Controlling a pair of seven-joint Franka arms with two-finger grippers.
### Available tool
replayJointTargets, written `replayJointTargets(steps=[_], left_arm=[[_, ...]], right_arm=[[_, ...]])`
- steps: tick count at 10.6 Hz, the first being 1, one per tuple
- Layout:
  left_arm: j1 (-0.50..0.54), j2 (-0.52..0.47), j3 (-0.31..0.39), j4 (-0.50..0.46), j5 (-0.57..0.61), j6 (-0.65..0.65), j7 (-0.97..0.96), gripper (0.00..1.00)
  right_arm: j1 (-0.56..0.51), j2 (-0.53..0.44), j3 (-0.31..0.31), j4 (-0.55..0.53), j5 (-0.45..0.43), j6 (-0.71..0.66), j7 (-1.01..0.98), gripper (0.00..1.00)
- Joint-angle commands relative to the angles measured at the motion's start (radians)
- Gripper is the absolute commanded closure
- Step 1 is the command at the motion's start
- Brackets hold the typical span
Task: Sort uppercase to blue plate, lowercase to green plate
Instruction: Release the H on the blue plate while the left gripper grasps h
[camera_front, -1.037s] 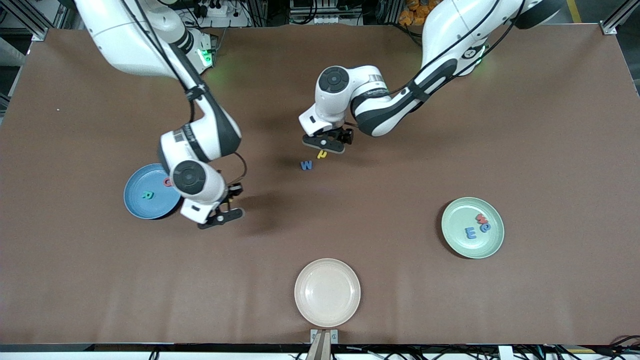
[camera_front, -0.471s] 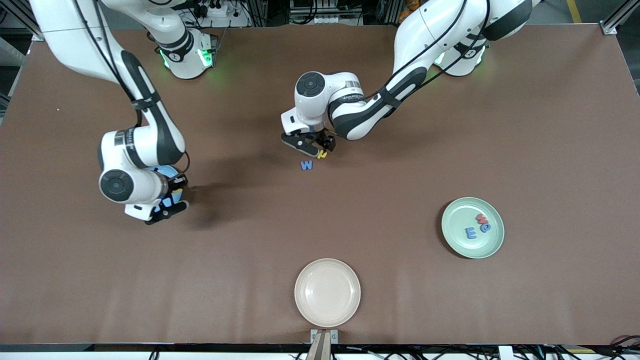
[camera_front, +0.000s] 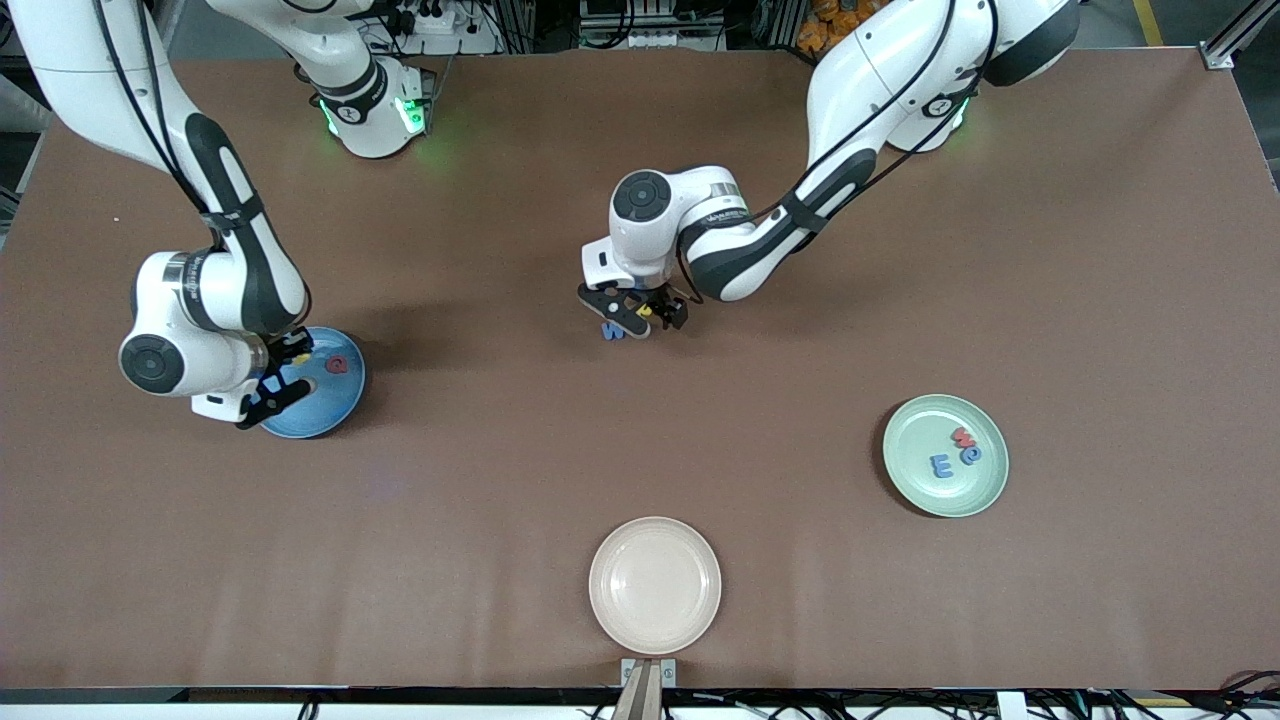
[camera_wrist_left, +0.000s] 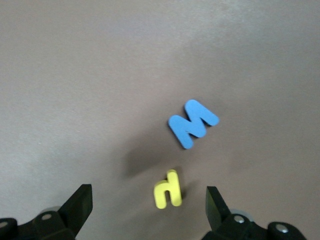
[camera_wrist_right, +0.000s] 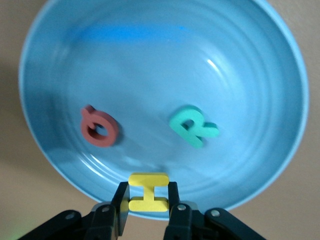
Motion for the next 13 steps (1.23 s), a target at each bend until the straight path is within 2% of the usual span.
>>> replayJointTargets(steps=[1, 2, 3, 5, 7, 9, 11, 12, 13], left_arm=[[-0.014, -0.001, 0.000, 0.006, -0.029, -0.013, 0.024, 0.00], [-0.014, 0.000, 0.000, 0.000, -0.029, -0.012, 0.025, 0.00], [-0.016, 0.003, 0.000, -0.002, -0.029, -0.013, 0.027, 0.00], [-0.016, 0.006, 0.001, 0.000, -0.029, -0.012, 0.028, 0.00], [-0.017, 0.028, 0.001, 0.006, -0.029, -0.012, 0.018, 0.04], [-0.017, 0.026, 0.001, 0.001, -0.030, -0.012, 0.010, 0.10], [-0.016, 0.032, 0.006, 0.000, -0.030, -0.012, -0.016, 0.15], [-0.017, 0.032, 0.006, 0.000, -0.030, -0.012, -0.016, 0.20], [-0.017, 0.032, 0.006, 0.000, -0.030, -0.012, -0.016, 0.24]], right_arm=[[-0.010, -0.032, 0.005, -0.082, 0.008, 0.069, -0.024, 0.67], [-0.010, -0.029, 0.005, -0.090, 0.010, 0.065, -0.012, 0.37], [-0.010, -0.032, 0.005, -0.089, 0.016, 0.060, -0.005, 0.22], [-0.010, -0.032, 0.007, -0.078, 0.017, 0.025, 0.012, 0.18], [-0.009, -0.033, 0.019, 0.002, 0.020, -0.086, 0.069, 0.18], [-0.010, -0.041, 0.093, 0.072, 0.020, -0.179, 0.235, 0.18], [-0.010, -0.044, 0.126, 0.125, 0.026, -0.221, 0.304, 0.18], [-0.010, -0.053, 0.134, 0.126, 0.092, -0.222, 0.392, 0.18], [-0.010, -0.055, 0.142, 0.128, 0.121, -0.221, 0.441, 0.18]])
